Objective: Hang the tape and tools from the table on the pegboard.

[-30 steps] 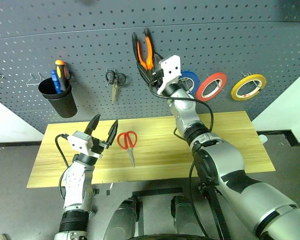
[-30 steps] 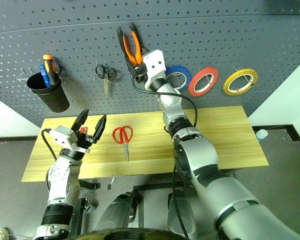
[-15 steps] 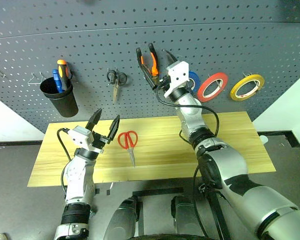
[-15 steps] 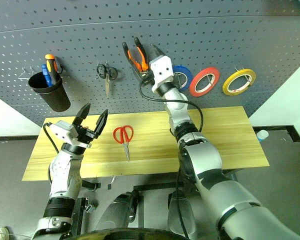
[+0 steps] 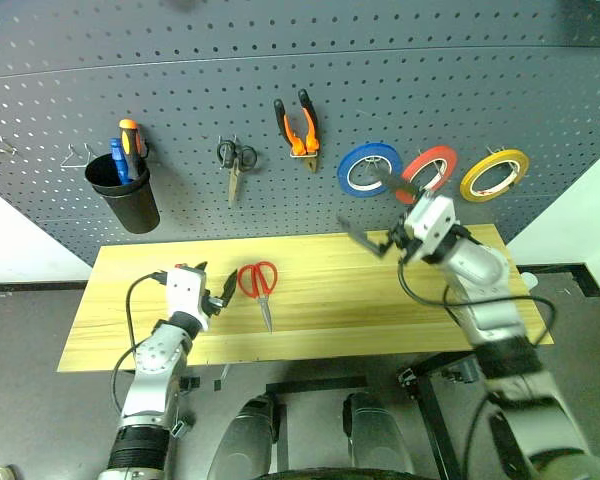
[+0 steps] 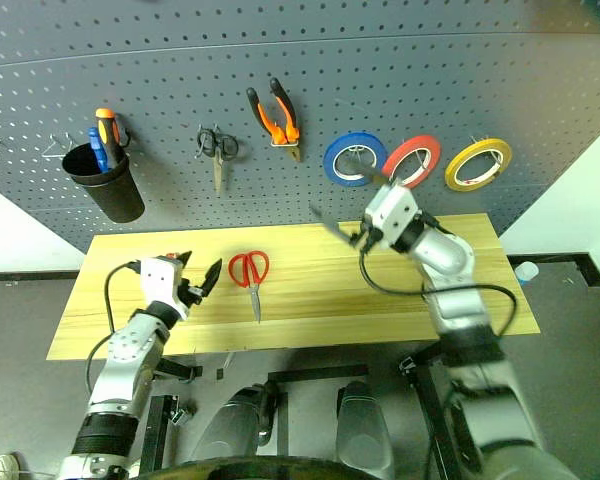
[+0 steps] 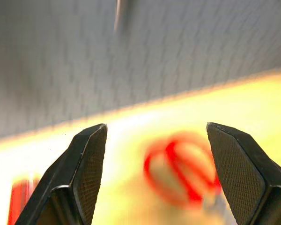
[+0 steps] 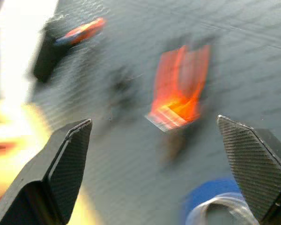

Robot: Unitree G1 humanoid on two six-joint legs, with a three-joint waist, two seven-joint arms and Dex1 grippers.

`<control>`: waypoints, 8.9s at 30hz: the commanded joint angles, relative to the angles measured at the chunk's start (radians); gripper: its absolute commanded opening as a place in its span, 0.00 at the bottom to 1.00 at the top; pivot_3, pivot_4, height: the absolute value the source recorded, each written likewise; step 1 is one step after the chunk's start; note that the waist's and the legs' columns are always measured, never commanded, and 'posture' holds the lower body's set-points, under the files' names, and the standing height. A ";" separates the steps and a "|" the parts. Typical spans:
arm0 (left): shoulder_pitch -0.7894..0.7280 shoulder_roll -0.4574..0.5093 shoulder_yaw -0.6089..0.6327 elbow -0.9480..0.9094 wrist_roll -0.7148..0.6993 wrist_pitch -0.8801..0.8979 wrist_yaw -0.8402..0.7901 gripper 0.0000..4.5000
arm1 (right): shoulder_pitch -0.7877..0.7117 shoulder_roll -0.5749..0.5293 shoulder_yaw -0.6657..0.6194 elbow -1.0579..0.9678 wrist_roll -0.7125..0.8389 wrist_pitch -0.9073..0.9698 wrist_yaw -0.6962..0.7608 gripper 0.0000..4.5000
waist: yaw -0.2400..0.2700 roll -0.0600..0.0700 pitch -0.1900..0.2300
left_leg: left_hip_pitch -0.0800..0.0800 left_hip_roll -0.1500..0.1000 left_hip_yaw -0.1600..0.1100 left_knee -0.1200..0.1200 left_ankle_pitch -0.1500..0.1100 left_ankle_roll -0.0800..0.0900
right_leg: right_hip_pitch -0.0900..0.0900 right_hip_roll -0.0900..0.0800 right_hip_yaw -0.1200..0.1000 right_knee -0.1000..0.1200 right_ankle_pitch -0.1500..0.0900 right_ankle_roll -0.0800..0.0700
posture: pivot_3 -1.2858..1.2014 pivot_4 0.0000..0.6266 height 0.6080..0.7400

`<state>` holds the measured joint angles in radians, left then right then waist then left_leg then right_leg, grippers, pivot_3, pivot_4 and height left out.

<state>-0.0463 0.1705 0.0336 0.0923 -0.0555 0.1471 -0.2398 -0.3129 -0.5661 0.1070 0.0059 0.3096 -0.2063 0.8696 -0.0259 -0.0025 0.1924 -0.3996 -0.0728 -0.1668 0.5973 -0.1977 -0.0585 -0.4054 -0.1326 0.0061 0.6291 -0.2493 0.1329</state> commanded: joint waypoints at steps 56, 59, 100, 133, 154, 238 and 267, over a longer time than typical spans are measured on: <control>-0.568 -0.299 0.089 0.336 -0.063 0.785 0.491 0.06 | 0.142 -0.030 -0.003 -0.063 -0.006 0.150 0.164 1.00 | -0.016 -0.006 -0.003 | -0.010 0.001 0.005 0.019 -0.001 -0.002 | 0.009 -0.002 -0.007 -0.016 0.016 0.016 | 0.48 0.18 1.00; -0.510 -0.228 -0.011 0.230 -0.021 0.781 0.414 0.06 | 0.135 -0.016 -0.007 -0.077 0.023 0.172 0.171 1.00 | -0.020 -0.006 -0.003 | -0.010 0.001 0.005 0.018 0.000 -0.002 | 0.008 -0.002 -0.006 -0.016 0.017 0.015 | 0.47 0.18 1.00; -0.242 0.051 0.110 0.130 -0.104 -0.441 -0.027 0.06 | -0.019 0.117 -0.056 -0.192 0.281 0.389 0.211 1.00 | -0.019 -0.003 -0.034 | -0.007 0.002 0.010 0.018 0.001 -0.003 | 0.007 0.000 0.001 -0.016 0.022 0.010 | 0.48 0.11 1.00; -0.303 0.112 0.187 0.297 -0.105 0.279 0.088 0.81 | 0.068 0.111 -0.024 -0.184 0.199 0.361 0.198 1.00 | -0.027 -0.004 -0.058 | -0.003 0.003 0.010 0.017 0.001 -0.003 | 0.009 0.001 0.002 -0.013 0.021 0.014 | 0.48 0.10 1.00; -0.676 0.265 0.202 1.126 -0.067 0.279 0.044 0.98 | 0.247 0.064 -0.033 -0.162 0.090 0.284 0.160 1.00 | -0.034 -0.006 -0.057 | -0.002 0.002 0.010 0.016 0.001 -0.004 | 0.011 0.000 0.002 -0.014 0.020 0.015 | 0.46 0.19 1.00; -0.625 0.396 0.412 0.457 -0.329 -0.464 -0.362 0.53 | -0.003 0.189 -0.080 -0.208 0.343 0.466 0.202 1.00 | -0.022 -0.009 -0.058 | -0.008 0.022 0.033 0.016 0.002 -0.004 | 0.002 0.009 0.007 -0.016 0.026 0.006 | 0.48 0.07 1.00; 0.308 0.251 0.173 0.097 -0.170 -0.463 -0.448 0.83 | 0.261 -0.023 -0.260 0.461 0.016 -0.014 0.198 1.00 | -0.043 0.017 -0.105 | -0.007 0.050 0.057 0.015 -0.001 -0.007 | 0.018 0.024 0.004 -0.053 0.037 -0.006 | 0.50 0.03 1.00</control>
<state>0.2517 0.4389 0.2126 0.1045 -0.2723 -0.2174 -0.7106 -0.0506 -0.5731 -0.1172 0.4055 0.3424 -0.1610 1.0836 -0.0692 0.0143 0.0871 -0.4058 -0.0227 -0.1080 0.6126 -0.2001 -0.0641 -0.3887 -0.1099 0.0111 0.5784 -0.2131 0.1275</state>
